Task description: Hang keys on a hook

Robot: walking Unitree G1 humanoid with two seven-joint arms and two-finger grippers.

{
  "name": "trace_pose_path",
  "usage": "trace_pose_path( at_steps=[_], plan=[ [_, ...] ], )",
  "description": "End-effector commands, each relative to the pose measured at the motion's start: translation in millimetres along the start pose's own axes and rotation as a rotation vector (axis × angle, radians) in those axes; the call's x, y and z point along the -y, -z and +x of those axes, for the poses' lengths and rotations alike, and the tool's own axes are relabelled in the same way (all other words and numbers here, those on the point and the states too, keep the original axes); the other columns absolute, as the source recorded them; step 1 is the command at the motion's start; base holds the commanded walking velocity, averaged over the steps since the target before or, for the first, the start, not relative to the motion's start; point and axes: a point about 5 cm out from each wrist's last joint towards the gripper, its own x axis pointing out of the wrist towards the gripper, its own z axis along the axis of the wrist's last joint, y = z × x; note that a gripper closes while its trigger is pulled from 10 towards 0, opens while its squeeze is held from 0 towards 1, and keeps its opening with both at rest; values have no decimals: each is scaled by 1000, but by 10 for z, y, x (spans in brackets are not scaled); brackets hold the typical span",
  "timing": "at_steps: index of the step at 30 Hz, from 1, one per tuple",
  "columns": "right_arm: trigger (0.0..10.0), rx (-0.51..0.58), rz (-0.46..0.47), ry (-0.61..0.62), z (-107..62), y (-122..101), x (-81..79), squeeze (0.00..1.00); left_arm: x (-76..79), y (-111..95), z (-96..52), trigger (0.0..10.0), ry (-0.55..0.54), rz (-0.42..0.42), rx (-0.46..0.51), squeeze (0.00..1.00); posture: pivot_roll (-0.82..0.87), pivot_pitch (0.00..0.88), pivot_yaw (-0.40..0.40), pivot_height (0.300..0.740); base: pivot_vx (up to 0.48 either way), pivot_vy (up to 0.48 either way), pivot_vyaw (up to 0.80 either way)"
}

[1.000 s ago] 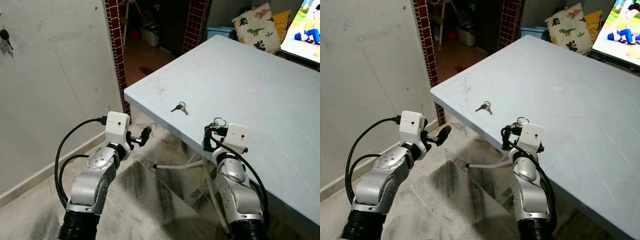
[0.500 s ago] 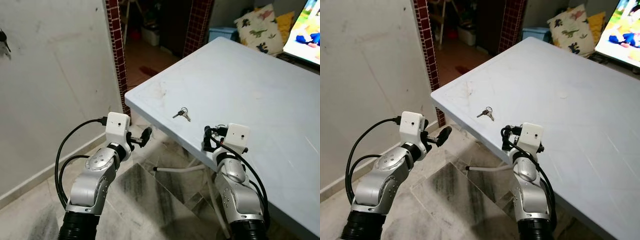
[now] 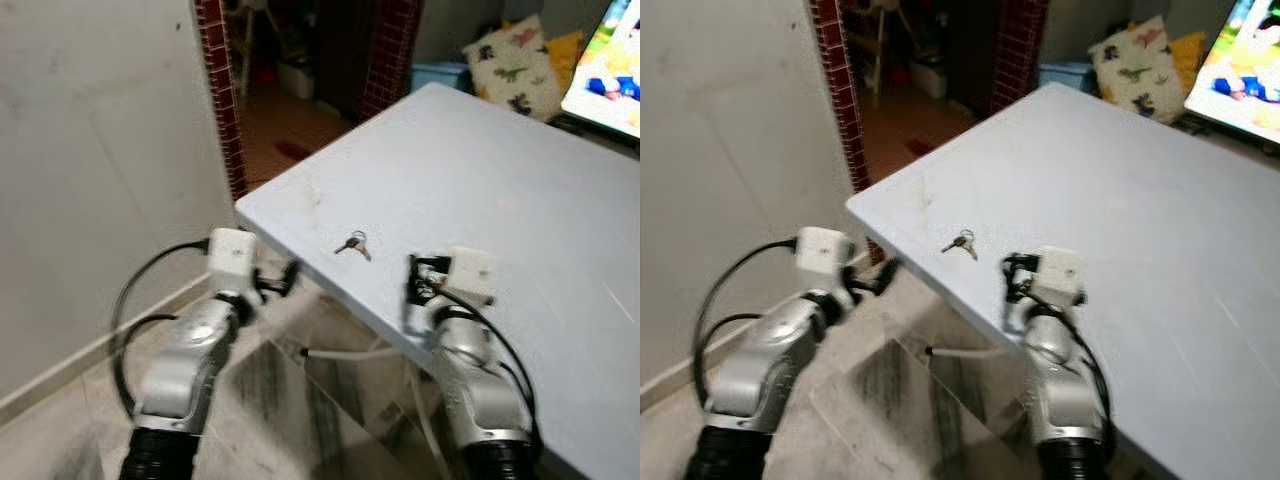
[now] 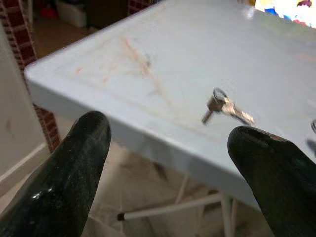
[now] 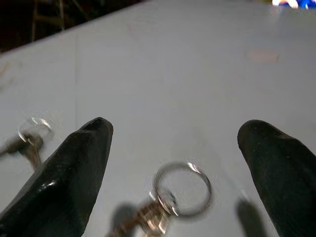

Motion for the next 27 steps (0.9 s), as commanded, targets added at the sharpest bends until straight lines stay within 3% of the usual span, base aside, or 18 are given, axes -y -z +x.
trace_pose_path(
  at_steps=[1, 6, 27],
  plan=[
    [10000, 21, 7, -27, -2, -65, -96, 0, -75, -32, -35, 10000, -27, 14, 9, 0, 127, 38, -47, 740, 304, 0, 0],
    [10000, 21, 6, -29, -3, -67, -103, 0, -113, 20, -37, 10000, -76, 24, -24, 0, 127, 38, -47, 740, 48, 0, 0],
    [10000, 18, -7, -49, -6, -73, -124, 0, -45, 18, -56, 10000, -35, 41, -9, 0, 122, 46, -52, 740, 0, 0, 0]
  ],
)
